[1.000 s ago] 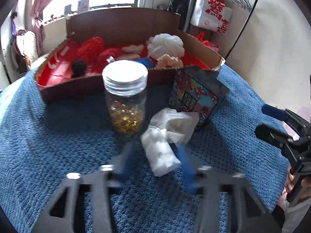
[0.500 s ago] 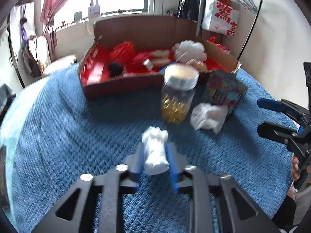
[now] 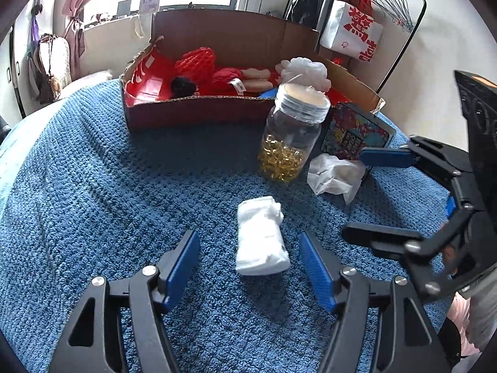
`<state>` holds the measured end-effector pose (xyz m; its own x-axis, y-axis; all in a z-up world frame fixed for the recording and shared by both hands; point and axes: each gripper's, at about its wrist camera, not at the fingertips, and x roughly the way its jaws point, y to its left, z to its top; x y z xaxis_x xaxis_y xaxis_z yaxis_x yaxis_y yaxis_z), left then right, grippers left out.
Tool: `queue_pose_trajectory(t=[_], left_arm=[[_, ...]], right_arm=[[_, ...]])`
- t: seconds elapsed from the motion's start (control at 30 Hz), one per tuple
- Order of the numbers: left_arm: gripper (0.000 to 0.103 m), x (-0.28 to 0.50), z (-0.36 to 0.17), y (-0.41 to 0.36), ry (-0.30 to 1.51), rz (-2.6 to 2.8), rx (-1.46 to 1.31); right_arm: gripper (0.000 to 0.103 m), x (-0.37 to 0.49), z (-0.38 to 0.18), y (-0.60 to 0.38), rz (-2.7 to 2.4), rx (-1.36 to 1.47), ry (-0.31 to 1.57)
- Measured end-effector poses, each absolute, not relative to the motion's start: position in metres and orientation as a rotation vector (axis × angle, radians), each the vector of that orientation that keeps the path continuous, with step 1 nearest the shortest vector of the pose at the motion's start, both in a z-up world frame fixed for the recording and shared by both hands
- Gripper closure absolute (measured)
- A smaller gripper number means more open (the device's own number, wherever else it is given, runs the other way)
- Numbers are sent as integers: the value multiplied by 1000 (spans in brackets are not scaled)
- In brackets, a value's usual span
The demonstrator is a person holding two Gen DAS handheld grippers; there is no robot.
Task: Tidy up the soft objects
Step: 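Grasp the white folded towel with the left tool while the right tool grasps the crumpled tissue, then carry the white towel and tissue into the red box with both tools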
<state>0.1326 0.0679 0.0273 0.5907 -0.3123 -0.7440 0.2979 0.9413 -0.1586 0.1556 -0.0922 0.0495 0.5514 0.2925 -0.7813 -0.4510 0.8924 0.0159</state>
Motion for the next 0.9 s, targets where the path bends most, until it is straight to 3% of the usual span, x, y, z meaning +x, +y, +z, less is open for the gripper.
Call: queue_pose_trajectory(t=[0.13, 0.27, 0.3, 0.33, 0.37, 0.4, 0.47, 0.53, 0.9], left_arm=[[30, 135, 26, 70, 877, -373, -43], [31, 135, 25, 70, 878, -394, -50], [37, 135, 25, 70, 872, -398, -53], [52, 136, 25, 69, 872, -403, -55], [61, 136, 25, 70, 872, -405, -58], [78, 136, 24, 71, 872, -406, -64], [81, 136, 25, 73, 869, -415, -85], [85, 134, 26, 72, 861, -415, -85], [85, 122, 38, 57, 840, -473, -85]], right_arm=[[26, 166, 39, -83, 424, -237, 923], [42, 172, 32, -86, 386, -224, 959], [49, 174, 30, -86, 378, -217, 969], [54, 175, 28, -87, 371, -212, 976], [71, 175, 26, -89, 362, -207, 979], [79, 174, 26, -91, 361, -199, 970], [85, 172, 29, -95, 353, -173, 962], [88, 169, 32, -98, 366, -145, 955], [89, 119, 67, -118, 372, 8, 853]])
